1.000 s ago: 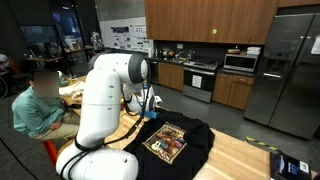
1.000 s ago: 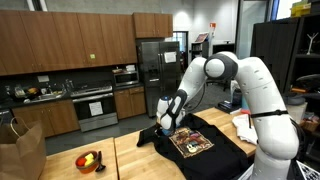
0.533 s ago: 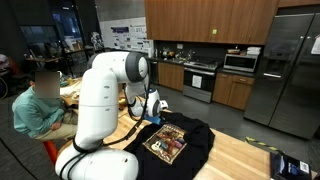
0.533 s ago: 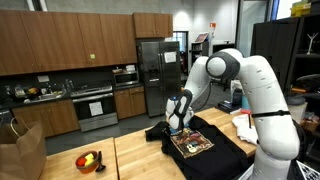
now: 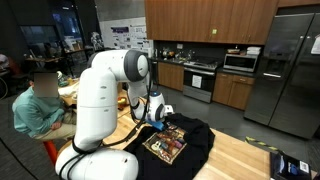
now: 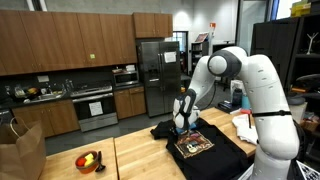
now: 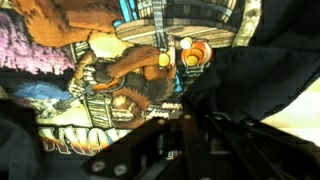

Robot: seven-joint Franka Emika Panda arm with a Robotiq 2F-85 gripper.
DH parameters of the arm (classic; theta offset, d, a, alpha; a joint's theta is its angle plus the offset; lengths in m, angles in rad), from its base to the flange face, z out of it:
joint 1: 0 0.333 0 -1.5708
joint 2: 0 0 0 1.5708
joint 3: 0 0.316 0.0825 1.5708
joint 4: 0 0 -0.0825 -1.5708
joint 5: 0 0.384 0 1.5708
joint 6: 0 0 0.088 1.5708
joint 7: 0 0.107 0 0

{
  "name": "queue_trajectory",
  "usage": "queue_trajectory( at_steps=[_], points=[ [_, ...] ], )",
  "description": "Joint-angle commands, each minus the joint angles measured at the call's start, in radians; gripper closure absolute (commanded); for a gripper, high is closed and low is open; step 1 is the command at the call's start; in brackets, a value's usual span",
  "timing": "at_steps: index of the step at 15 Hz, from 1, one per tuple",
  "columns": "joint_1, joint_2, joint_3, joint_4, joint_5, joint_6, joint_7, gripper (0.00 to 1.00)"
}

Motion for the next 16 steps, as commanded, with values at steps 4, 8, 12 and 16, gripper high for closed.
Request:
queue_trajectory(
  at_steps=[4,8,12,16],
  points=[
    [0.009,-0.027,0.012,-0.002,0.029,0.102,-0.005,0.40],
    [0.033,-0.049,0.067,0.050,-0.029,0.064,-0.073,0.12],
    [-0.006,-0.028,0.204,0.128,-0.011,0.003,-0.182,0.00],
    [-0.004,-0.001,0.241,0.215,-0.056,-0.141,-0.264,0.00]
  ],
)
